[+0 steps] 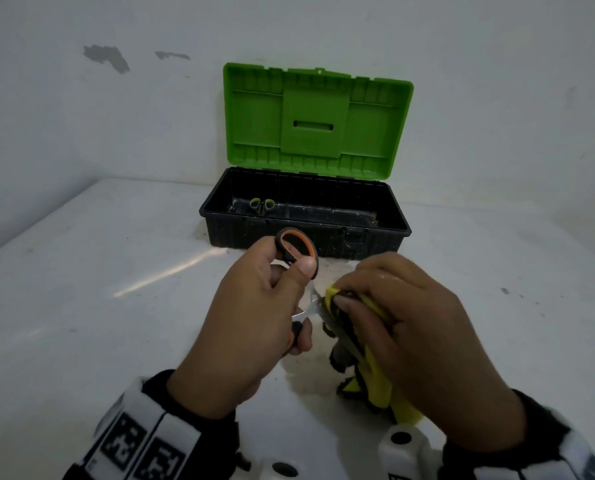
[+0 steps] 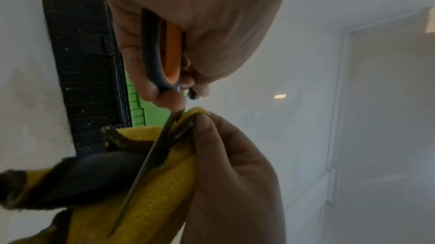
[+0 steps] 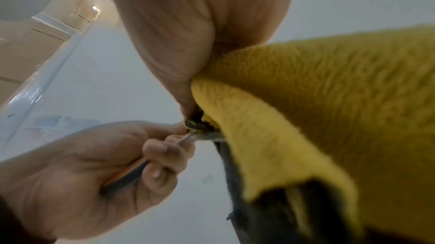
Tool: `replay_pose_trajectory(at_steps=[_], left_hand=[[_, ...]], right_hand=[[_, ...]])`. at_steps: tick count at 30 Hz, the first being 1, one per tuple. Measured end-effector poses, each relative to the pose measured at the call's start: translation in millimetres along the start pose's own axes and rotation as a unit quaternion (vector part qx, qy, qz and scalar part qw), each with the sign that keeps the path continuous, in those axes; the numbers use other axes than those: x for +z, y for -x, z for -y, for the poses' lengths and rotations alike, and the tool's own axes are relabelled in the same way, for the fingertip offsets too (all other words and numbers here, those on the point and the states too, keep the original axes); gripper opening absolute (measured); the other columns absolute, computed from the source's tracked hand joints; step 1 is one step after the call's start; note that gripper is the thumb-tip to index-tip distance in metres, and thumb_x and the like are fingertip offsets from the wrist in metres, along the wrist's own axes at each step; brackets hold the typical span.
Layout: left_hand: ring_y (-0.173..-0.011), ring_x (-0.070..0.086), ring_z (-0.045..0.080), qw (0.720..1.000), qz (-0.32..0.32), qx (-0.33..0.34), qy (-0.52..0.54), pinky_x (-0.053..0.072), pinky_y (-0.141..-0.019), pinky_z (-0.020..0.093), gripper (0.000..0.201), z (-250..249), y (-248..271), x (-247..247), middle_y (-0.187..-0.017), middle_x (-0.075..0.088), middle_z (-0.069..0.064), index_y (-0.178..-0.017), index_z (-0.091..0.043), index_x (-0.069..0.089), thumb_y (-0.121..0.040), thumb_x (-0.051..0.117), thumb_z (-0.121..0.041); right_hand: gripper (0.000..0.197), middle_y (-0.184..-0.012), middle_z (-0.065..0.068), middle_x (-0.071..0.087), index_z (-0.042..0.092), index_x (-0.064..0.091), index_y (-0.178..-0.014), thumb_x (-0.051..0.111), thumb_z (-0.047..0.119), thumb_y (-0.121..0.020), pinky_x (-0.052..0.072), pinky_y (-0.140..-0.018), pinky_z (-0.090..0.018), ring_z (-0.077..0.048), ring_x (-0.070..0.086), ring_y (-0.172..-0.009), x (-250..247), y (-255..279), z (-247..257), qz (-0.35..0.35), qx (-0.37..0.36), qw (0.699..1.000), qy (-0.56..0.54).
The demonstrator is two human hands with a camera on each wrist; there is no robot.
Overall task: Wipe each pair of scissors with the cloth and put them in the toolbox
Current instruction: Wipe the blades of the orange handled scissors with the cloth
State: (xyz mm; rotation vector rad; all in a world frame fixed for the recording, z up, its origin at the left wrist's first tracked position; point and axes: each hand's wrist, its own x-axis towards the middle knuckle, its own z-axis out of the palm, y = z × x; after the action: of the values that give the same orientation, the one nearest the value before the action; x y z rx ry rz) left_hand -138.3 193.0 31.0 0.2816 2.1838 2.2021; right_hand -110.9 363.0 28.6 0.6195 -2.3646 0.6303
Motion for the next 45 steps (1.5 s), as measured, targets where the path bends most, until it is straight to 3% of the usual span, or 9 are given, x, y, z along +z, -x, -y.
replay_pose_trajectory(at_steps=[5,10,14,21,25,28,35,40,45], left_hand=[[-0.039,0.053,0.023,0.994,0.004,0.080,-0.077,0.045,-0.046,0.026,0.012,2,4,1,-0.064,0.057,0.005,-0.097,-0.022,0.055,-0.100,0.050,-0.033],[-0.041,0.057,0.027,0.987,-0.003,0.117,-0.110,0.044,-0.045,0.024,0.011,3,7,0,-0.066,0.060,0.010,-0.094,-0.023,0.053,-0.100,0.050,-0.031],[-0.041,0.058,0.023,0.982,-0.023,0.135,-0.129,0.051,-0.044,0.035,0.016,2,5,3,-0.066,0.060,0.008,-0.094,-0.020,0.053,-0.098,0.051,-0.035],[-0.039,0.055,0.025,0.986,-0.023,0.139,-0.091,0.044,-0.044,0.027,0.011,-8,7,-4,-0.065,0.058,0.003,-0.092,-0.021,0.053,-0.099,0.050,-0.029],[-0.041,0.056,0.024,0.980,-0.033,0.161,-0.115,0.052,-0.047,0.042,0.009,-10,7,-4,-0.072,0.063,0.003,-0.092,-0.026,0.053,-0.099,0.050,-0.031],[-0.042,0.057,0.024,0.977,-0.037,0.164,-0.131,0.053,-0.049,0.045,0.009,-7,7,-2,-0.070,0.062,0.006,-0.093,-0.026,0.053,-0.099,0.050,-0.033],[-0.042,0.056,0.024,0.977,-0.025,0.170,-0.129,0.052,-0.049,0.050,0.017,-8,11,3,-0.067,0.060,0.007,-0.093,-0.022,0.052,-0.095,0.050,-0.038],[-0.039,0.054,0.029,0.982,-0.020,0.171,-0.079,0.046,-0.043,0.035,0.013,-16,16,-2,-0.060,0.058,-0.001,-0.093,-0.016,0.052,-0.096,0.051,-0.029],[-0.041,0.058,0.029,0.980,-0.058,0.174,-0.071,0.041,-0.041,0.020,0.012,-25,13,-8,-0.056,0.057,-0.002,-0.091,-0.020,0.053,-0.097,0.050,-0.030]], right_hand=[[0.027,-0.089,0.001,0.065,0.016,0.074,-0.097,0.051,0.027,-0.090,0.052,-0.061,-0.025,-0.012,0.058,-0.070,17,0,8,-0.003,-0.030,0.999,0.038],[0.026,-0.088,-0.001,0.067,0.014,0.076,-0.097,0.054,0.026,-0.089,0.052,-0.061,-0.027,-0.015,0.059,-0.072,9,1,0,-0.020,-0.040,0.998,0.047],[0.021,-0.089,-0.001,0.068,0.015,0.076,-0.095,0.057,0.025,-0.092,0.048,-0.066,-0.030,-0.016,0.058,-0.076,18,5,11,-0.021,-0.051,0.998,0.023],[0.012,-0.093,0.005,0.070,0.018,0.076,-0.091,0.066,0.018,-0.084,0.047,-0.077,-0.022,-0.007,0.059,-0.083,13,17,-15,-0.053,0.053,0.997,0.033],[0.013,-0.092,0.004,0.070,0.016,0.075,-0.094,0.068,0.016,-0.083,0.044,-0.083,-0.010,-0.003,0.058,-0.086,0,18,-12,-0.096,0.077,0.992,0.033],[0.014,-0.094,0.002,0.070,0.013,0.074,-0.097,0.068,0.019,-0.085,0.041,-0.087,-0.006,-0.002,0.056,-0.090,-3,13,0,-0.115,0.050,0.992,0.024],[0.020,-0.096,-0.005,0.068,0.010,0.076,-0.100,0.065,0.023,-0.089,0.055,-0.067,-0.037,-0.024,0.065,-0.079,16,9,12,-0.079,-0.011,0.997,0.019],[0.012,-0.091,0.001,0.067,0.015,0.077,-0.090,0.066,0.017,-0.085,0.051,-0.071,-0.025,-0.016,0.062,-0.076,14,15,-11,-0.063,0.059,0.995,0.054],[0.008,-0.088,0.004,0.069,0.016,0.077,-0.089,0.075,0.010,-0.083,0.036,-0.081,0.002,-0.002,0.055,-0.082,-5,20,-29,-0.090,0.134,0.985,0.063]])
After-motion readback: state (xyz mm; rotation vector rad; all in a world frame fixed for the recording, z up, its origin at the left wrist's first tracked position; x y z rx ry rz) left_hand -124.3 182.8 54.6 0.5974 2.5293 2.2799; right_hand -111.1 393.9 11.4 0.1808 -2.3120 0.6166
